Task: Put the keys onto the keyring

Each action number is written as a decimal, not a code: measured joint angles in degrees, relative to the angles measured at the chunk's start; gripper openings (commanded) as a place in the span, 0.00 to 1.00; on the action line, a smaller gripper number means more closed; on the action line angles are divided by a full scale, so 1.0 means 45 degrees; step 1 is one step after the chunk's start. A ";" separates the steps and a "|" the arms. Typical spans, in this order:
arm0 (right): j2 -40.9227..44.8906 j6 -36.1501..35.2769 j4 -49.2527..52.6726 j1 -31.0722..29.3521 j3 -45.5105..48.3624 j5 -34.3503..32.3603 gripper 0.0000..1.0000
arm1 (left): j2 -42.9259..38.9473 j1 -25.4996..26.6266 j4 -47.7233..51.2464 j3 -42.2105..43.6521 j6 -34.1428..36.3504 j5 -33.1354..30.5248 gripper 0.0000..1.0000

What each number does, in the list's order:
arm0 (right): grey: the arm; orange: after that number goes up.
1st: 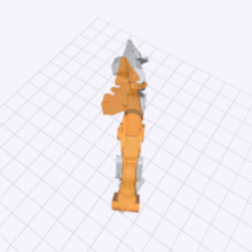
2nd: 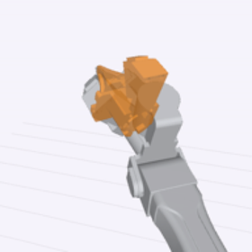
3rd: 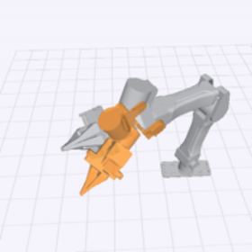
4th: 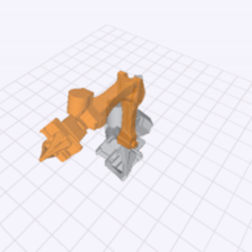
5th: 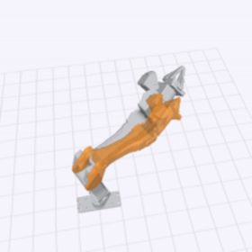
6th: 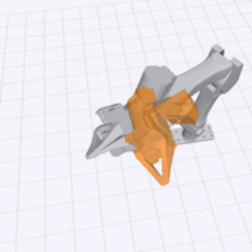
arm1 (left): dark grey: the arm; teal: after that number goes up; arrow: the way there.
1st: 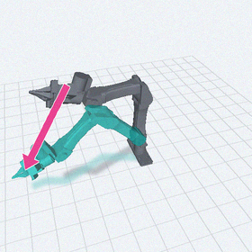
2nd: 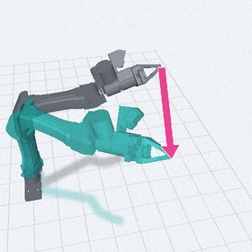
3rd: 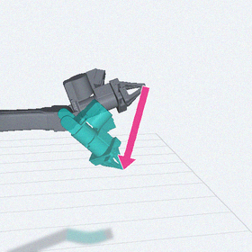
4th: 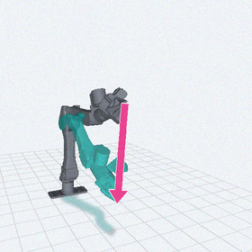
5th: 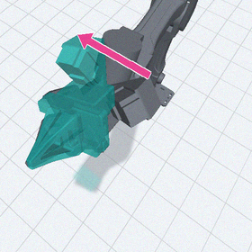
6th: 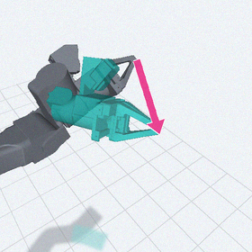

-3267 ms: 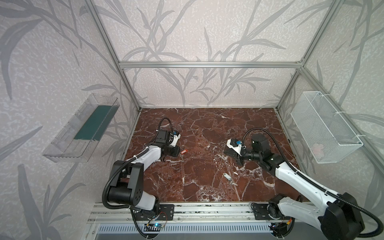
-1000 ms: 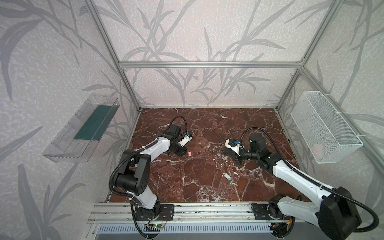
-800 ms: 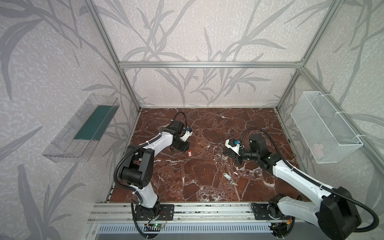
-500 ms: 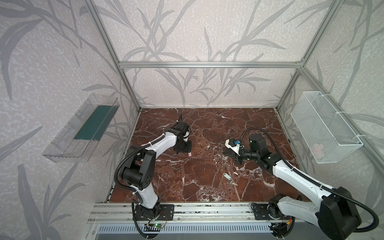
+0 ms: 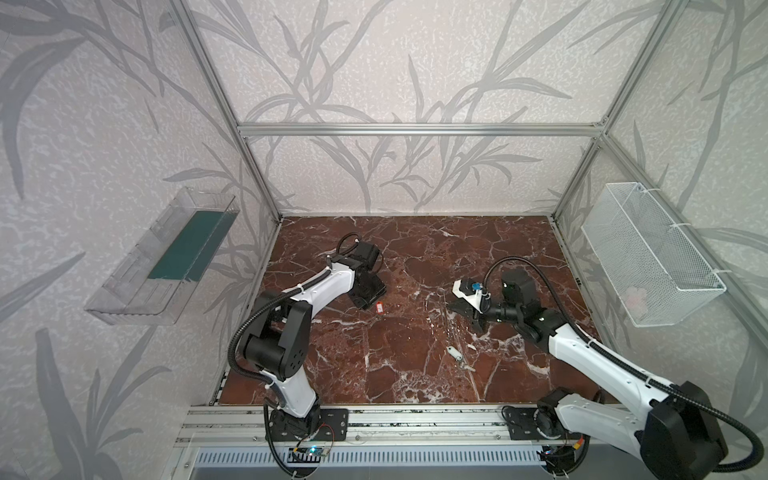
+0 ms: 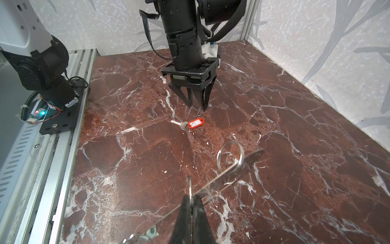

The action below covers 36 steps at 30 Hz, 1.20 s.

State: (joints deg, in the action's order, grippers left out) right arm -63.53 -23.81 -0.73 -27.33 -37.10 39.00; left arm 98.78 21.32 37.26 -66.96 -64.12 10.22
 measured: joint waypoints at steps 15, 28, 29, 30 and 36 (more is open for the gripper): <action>-0.0141 0.0000 -0.0248 0.0000 0.0029 0.0010 0.00 | 0.1375 0.0316 0.0427 -0.0097 -0.2395 -0.0384 0.36; -0.0457 -0.0005 -0.0364 0.0000 0.0083 0.0015 0.00 | 0.1622 0.0350 0.0442 -0.0461 -0.2487 -0.0345 0.30; -0.0476 -0.0005 -0.0359 0.0000 0.0083 0.0015 0.00 | 0.1642 0.0350 0.0427 -0.0461 -0.2511 -0.0301 0.29; -0.0491 -0.0005 -0.0359 0.0000 0.0083 0.0010 0.00 | 0.1661 0.0350 0.0398 -0.0457 -0.2555 -0.0257 0.29; -0.0559 -0.0005 -0.0359 0.0000 0.0083 0.0010 0.00 | 0.1690 0.0359 0.0238 -0.0330 -0.2647 -0.0068 0.24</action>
State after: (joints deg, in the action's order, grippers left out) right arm -66.04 -23.83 -2.35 -27.33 -36.73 39.05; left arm 106.39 22.94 38.33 -68.45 -76.03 9.91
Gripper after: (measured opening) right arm 0.045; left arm 0.253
